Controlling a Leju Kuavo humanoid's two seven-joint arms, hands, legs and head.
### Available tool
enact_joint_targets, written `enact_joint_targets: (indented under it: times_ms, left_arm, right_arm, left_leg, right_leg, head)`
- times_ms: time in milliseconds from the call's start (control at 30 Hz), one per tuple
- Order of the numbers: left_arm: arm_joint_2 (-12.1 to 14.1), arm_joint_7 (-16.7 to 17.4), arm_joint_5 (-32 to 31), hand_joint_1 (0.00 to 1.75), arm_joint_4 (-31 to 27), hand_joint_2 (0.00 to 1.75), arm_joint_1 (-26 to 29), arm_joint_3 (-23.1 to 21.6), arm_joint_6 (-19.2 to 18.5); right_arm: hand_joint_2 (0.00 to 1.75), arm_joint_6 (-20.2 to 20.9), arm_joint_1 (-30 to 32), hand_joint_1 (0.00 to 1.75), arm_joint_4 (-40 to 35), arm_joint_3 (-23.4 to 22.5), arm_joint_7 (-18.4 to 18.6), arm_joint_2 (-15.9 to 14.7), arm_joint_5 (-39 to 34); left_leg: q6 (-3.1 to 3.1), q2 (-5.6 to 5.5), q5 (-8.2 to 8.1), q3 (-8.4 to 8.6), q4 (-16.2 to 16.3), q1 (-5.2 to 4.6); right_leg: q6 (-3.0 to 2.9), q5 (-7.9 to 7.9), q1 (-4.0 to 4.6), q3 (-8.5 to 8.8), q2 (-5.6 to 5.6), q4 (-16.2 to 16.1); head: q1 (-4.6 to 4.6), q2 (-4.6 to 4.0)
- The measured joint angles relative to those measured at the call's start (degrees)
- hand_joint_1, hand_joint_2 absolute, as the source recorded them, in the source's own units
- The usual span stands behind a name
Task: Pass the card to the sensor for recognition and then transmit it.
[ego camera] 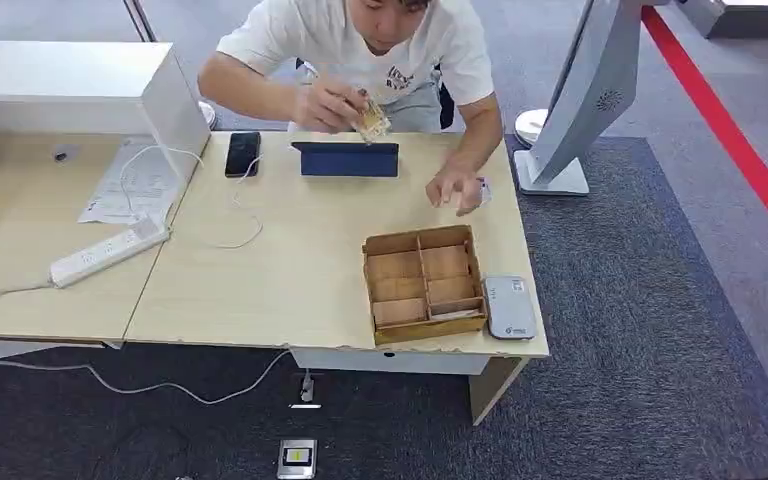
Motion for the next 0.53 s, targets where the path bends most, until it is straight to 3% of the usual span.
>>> enact_joint_targets:
  times_ms: [200,300,400,533]
  left_arm:
    - [0.0,0.3,1.3,0.00,0.1,0.00,0.0,0.5,0.0]
    - [0.0,1.3,1.9,0.00,0.2,0.00,0.1,0.5,-0.9]
    - [0.3,1.4,1.9,0.00,0.4,0.00,0.0,0.4,-1.7]
    - [0.7,1.7,1.7,0.00,0.5,0.00,-0.1,0.4,-1.6]
  right_arm:
    - [1.75,0.0,2.1,0.00,7.4,-4.7,0.6,1.1,4.5]
    - [1.75,0.0,4.3,0.00,12.8,-7.2,0.7,1.6,10.3]
    - [1.75,0.0,5.8,0.00,19.4,-9.8,5.2,1.7,17.0]
    - [1.75,1.8,6.2,0.00,26.4,-10.4,14.9,2.2,22.3]
  left_leg:
    - [0.01,0.00,-0.02,0.02,0.0,0.00]
    - [0.02,-0.01,-0.06,0.02,0.0,0.01]
    - [-0.01,0.00,-0.09,0.01,0.0,0.01]
    - [-0.03,0.05,-0.11,0.04,0.0,0.02]
  right_leg:
    - [0.06,-0.08,0.00,0.00,-0.02,0.0]
    - [0.03,-0.12,0.01,0.02,-0.03,0.0]
    - [0.01,-0.14,0.02,0.02,-0.03,0.0]
    - [-0.03,-0.16,0.01,0.02,-0.01,0.0]
  head:
    - [0.02,0.00]
    - [-0.02,0.00]
    - [0.02,0.00]
    - [0.02,0.00]
